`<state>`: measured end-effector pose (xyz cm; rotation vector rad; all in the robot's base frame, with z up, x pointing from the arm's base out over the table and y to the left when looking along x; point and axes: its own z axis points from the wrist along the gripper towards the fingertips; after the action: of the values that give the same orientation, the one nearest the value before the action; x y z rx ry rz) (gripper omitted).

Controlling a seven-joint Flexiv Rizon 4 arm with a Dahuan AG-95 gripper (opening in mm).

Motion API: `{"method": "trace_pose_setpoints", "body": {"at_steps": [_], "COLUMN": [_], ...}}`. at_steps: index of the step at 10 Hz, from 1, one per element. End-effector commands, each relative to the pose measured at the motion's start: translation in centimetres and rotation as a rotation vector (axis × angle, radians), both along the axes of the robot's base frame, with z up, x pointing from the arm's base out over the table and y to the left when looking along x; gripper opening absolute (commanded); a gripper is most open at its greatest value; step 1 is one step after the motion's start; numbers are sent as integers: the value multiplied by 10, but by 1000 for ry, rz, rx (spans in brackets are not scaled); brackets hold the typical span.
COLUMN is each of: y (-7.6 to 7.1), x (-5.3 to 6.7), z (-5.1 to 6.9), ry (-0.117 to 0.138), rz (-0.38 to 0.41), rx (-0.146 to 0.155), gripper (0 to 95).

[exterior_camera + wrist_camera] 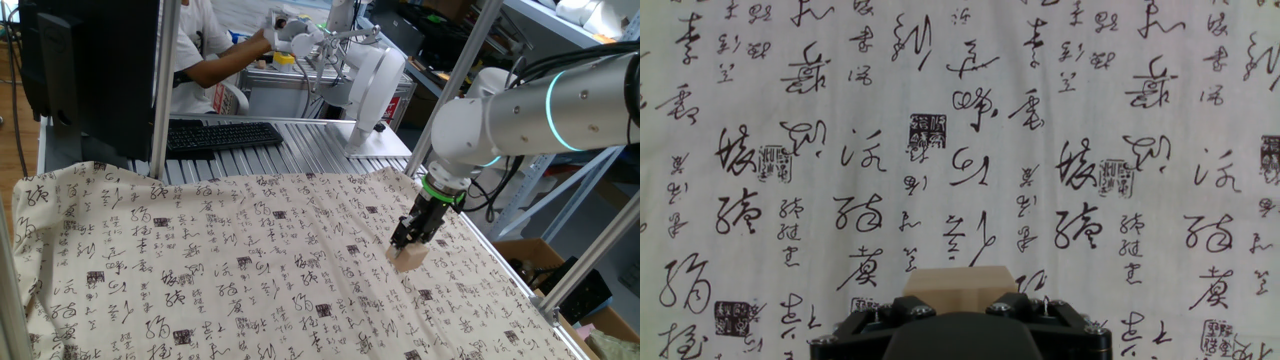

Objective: Pick up the small block on the left and move it to the right

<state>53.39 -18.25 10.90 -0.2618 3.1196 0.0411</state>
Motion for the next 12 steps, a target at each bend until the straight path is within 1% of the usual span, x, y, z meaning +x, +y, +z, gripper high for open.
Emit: {"method": "trace_pose_setpoints", "body": {"at_steps": [1, 2, 5, 6, 7, 9, 11, 12], "y": [0, 0, 0, 1, 1, 1, 1, 1], "x": [0, 0, 0, 0, 0, 0, 0, 0], "z": [0, 0, 0, -1, -1, -1, -1, -1], "ry": [-1, 2, 3, 9, 19, 30, 30, 30], "rz": [7, 3, -2, -18, -55, -119, -157, -162], "rx": [0, 5, 3, 4, 4, -1, 3, -1], "gripper": [0, 0, 0, 0, 0, 0, 0, 0]}}
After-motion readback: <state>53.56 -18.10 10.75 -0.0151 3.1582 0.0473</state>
